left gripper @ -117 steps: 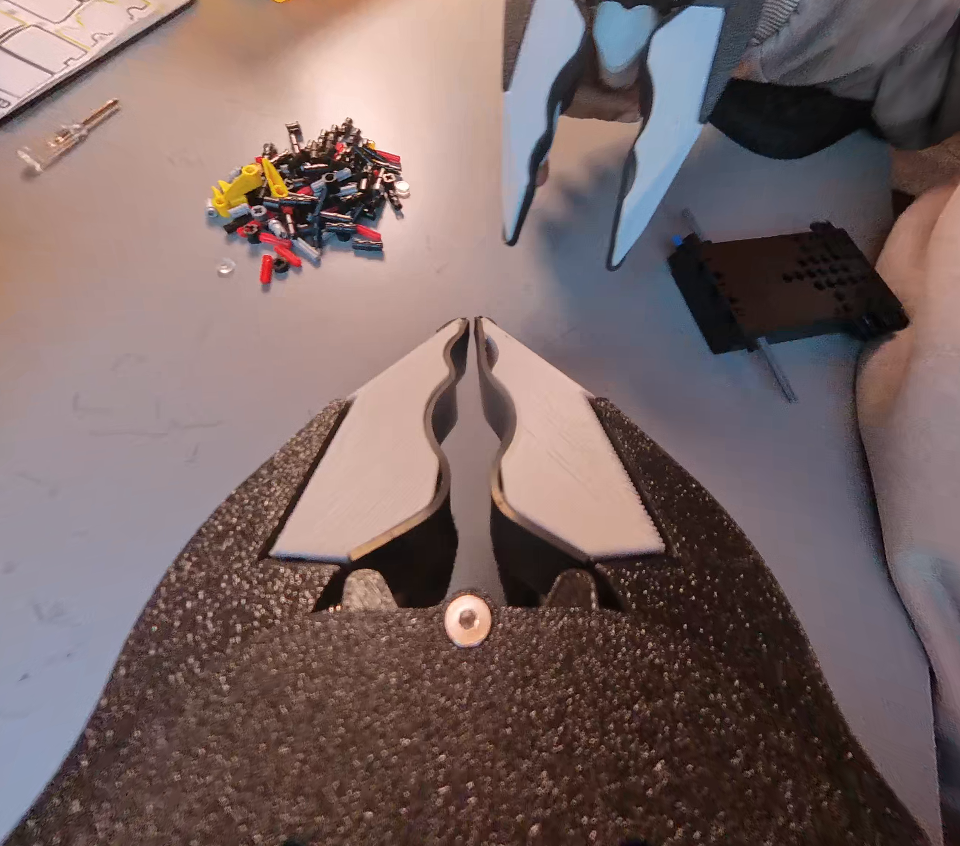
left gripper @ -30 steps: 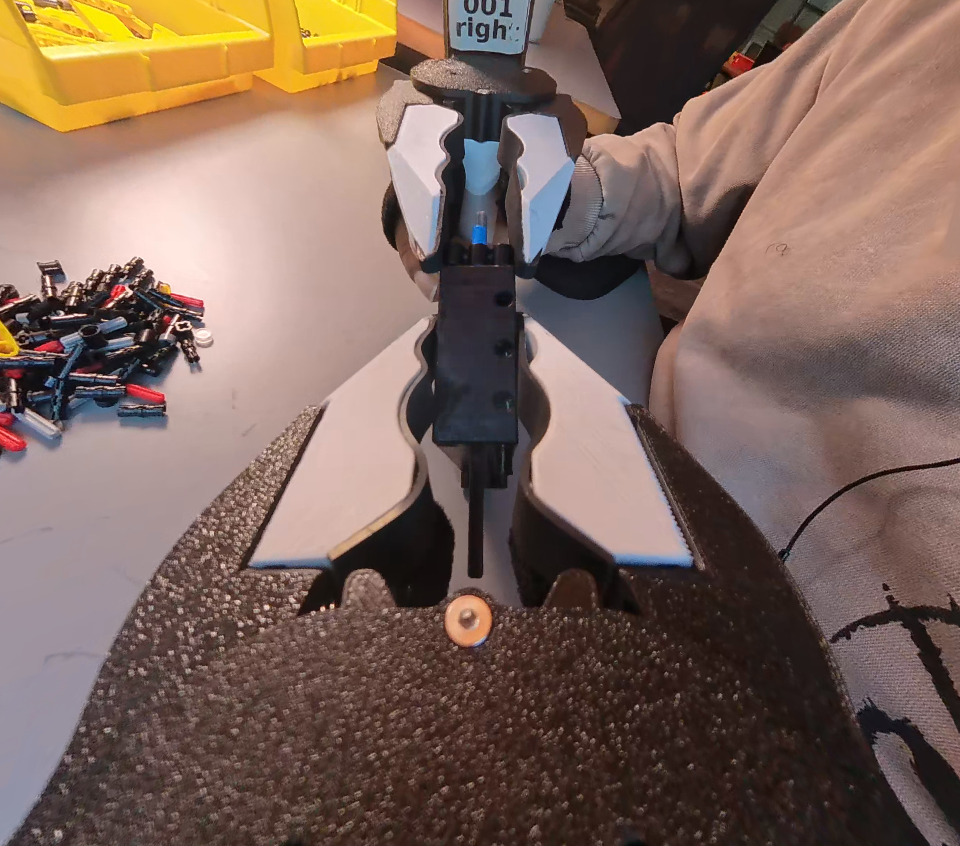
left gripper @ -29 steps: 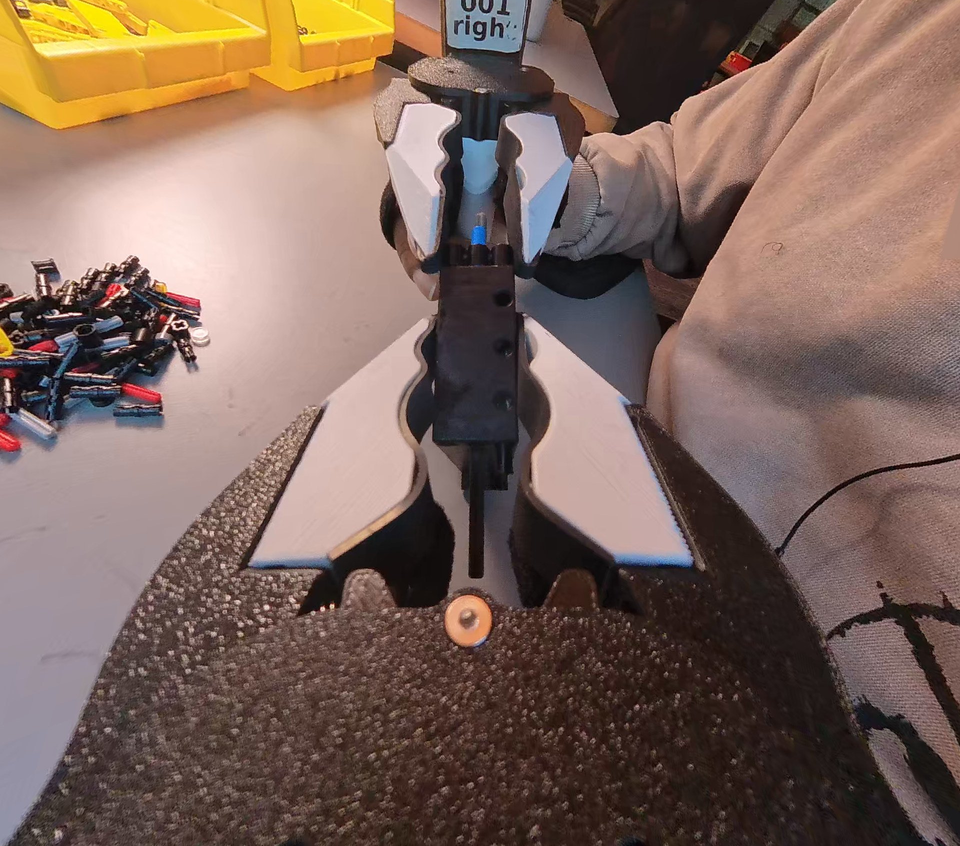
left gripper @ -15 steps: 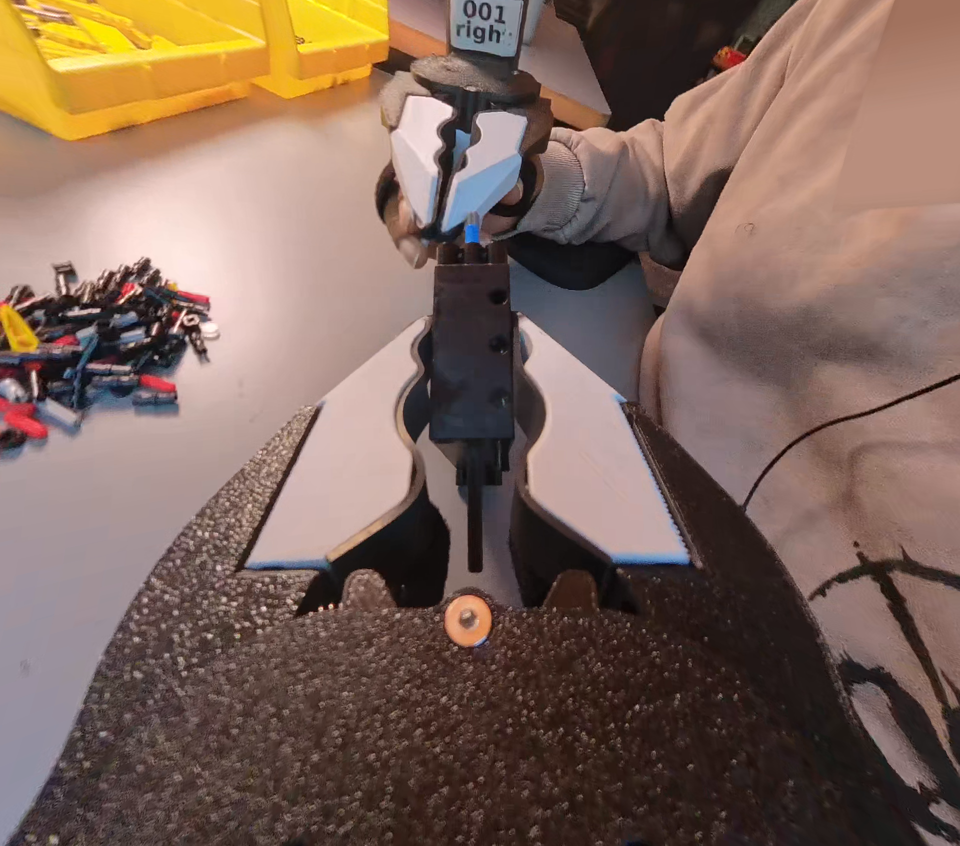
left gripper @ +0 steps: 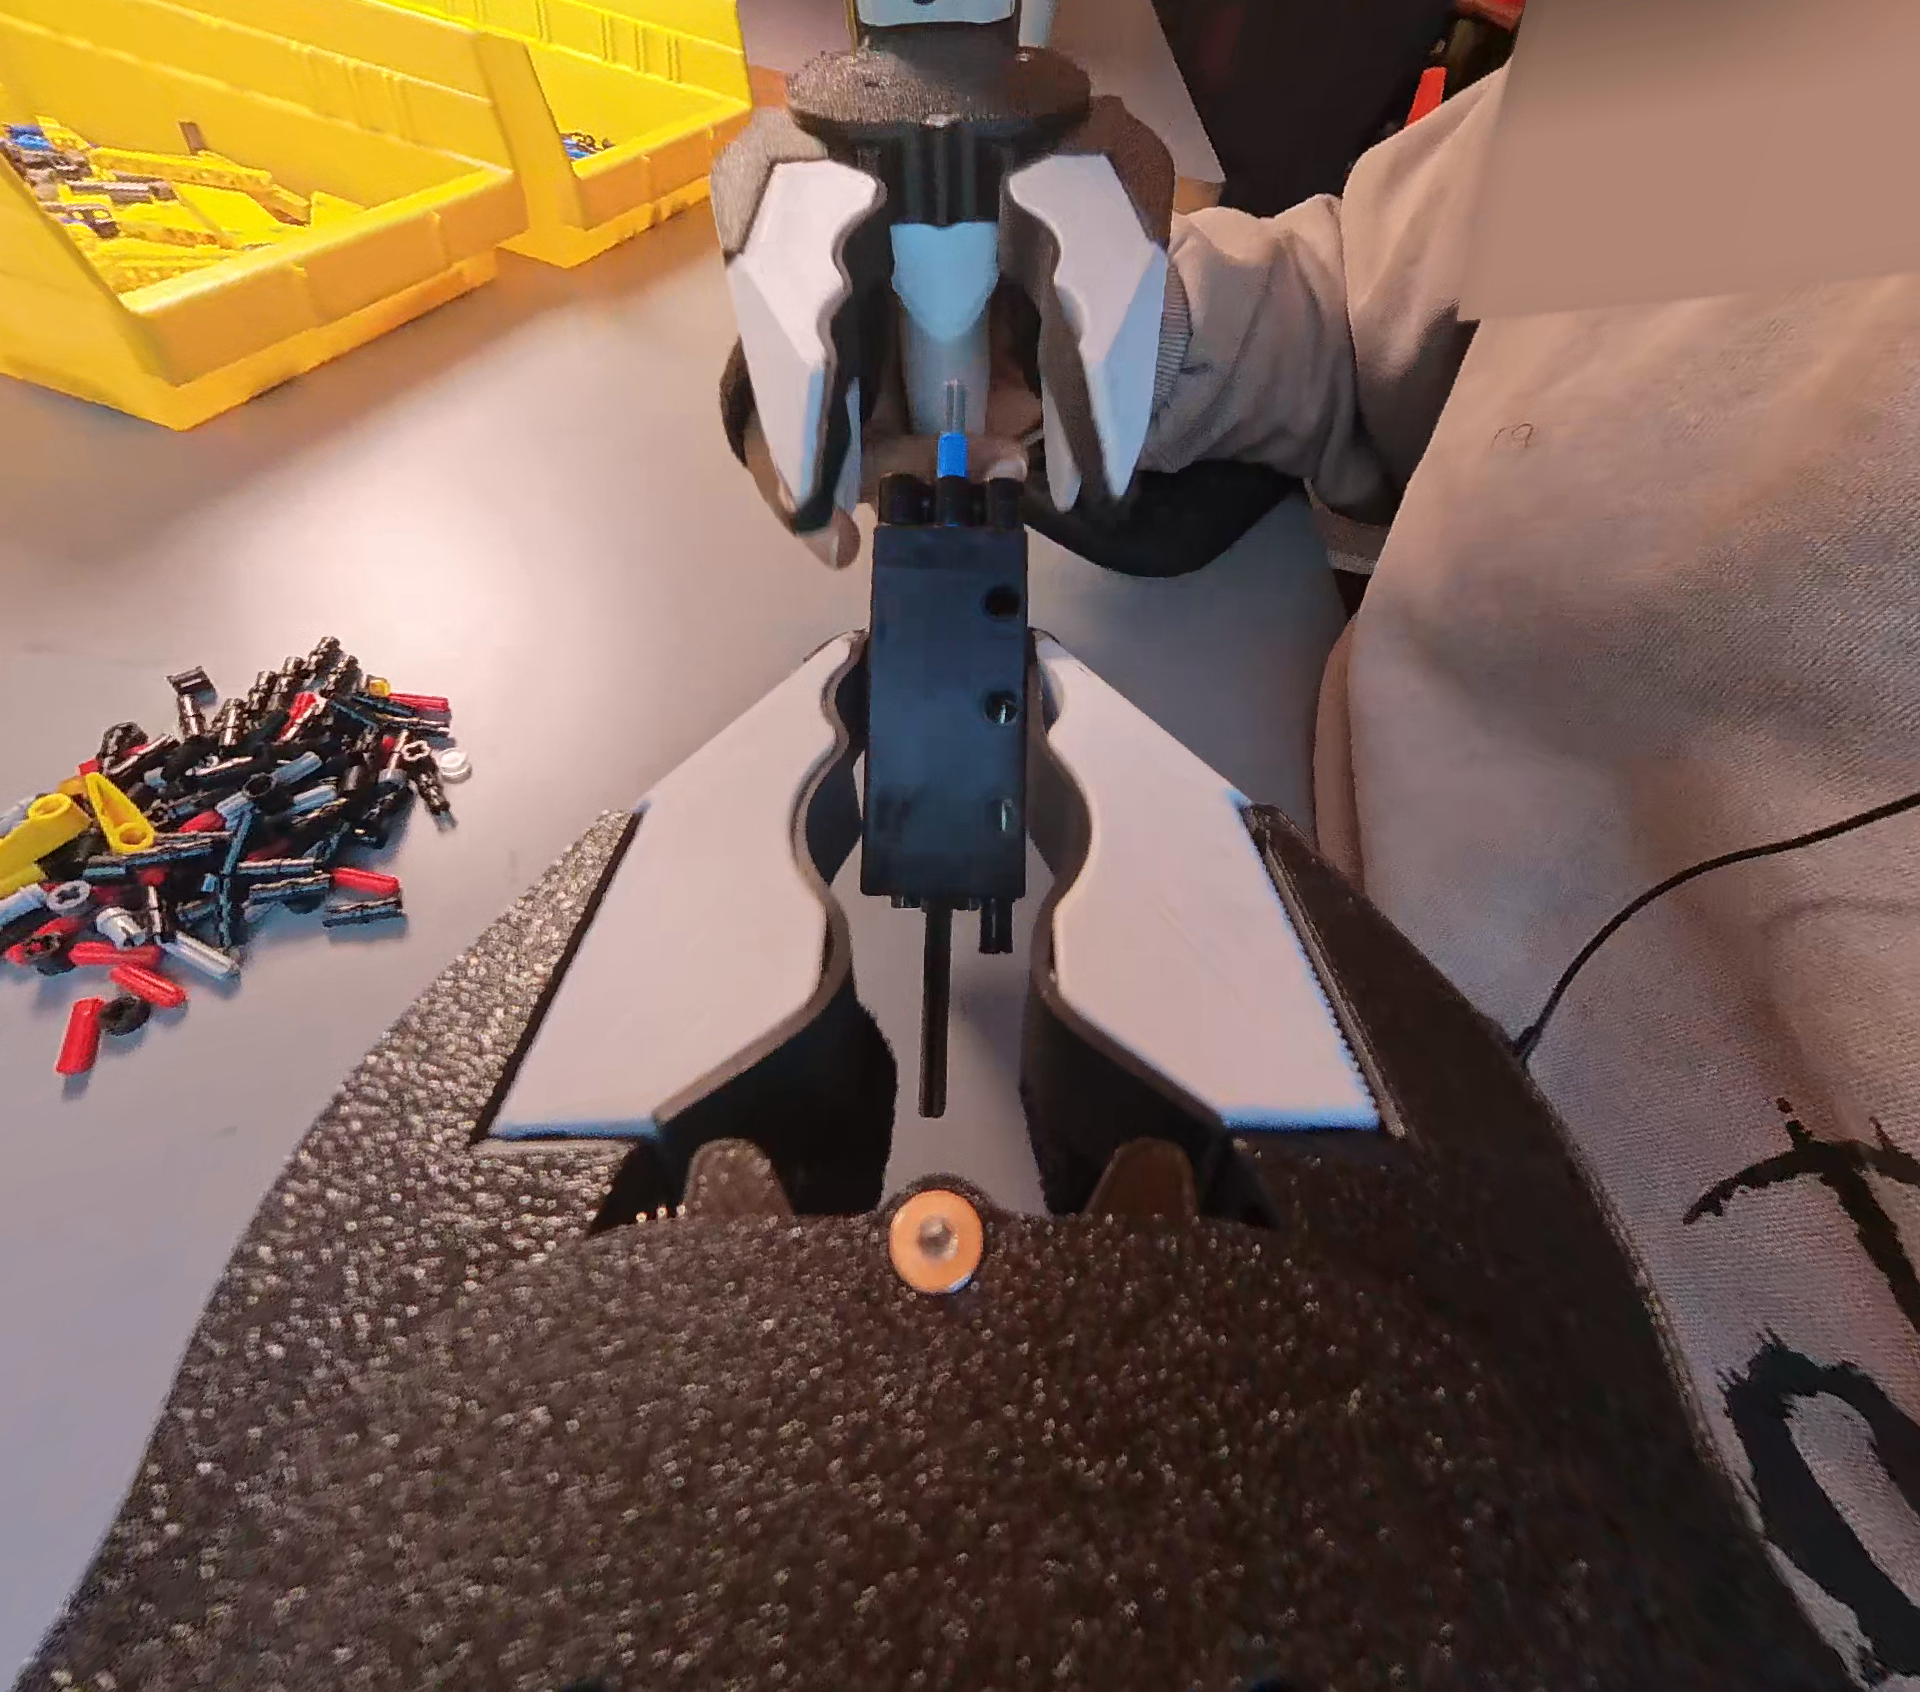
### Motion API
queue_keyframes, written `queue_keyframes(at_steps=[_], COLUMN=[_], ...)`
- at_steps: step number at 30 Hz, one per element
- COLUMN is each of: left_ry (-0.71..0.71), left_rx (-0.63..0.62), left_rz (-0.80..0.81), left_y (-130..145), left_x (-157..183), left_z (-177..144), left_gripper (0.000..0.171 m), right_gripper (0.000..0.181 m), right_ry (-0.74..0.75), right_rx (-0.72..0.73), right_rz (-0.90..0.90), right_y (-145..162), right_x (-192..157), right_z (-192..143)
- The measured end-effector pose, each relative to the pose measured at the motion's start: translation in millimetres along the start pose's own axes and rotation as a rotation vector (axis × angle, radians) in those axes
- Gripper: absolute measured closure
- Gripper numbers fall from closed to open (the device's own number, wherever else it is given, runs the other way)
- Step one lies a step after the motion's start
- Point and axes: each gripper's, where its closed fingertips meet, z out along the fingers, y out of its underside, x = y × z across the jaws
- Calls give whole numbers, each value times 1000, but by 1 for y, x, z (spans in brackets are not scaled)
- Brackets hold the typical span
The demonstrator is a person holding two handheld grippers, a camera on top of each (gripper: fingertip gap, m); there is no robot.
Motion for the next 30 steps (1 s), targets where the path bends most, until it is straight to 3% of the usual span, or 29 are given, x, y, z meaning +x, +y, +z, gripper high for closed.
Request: queue_keyframes(at_steps=[3,10,24,30], left_ry=[-10,-13,1,-3], left_rx=[11,129,185,143], left_rz=[9,-62,-124,-114], left_y=[-2,-20,-22,-18], left_x=[1,-2,-6,-5], left_z=[1,-6,-10,-11], left_gripper=[145,145,145,145], right_gripper=[157,158,159,160], right_ry=[28,56,58,27], right_rx=[-35,165,226,211], right_rz=[-23,4,69,72], right_y=[9,-13,-21,-16], right_x=[1,5,12,10], right_z=[11,11,15,13])
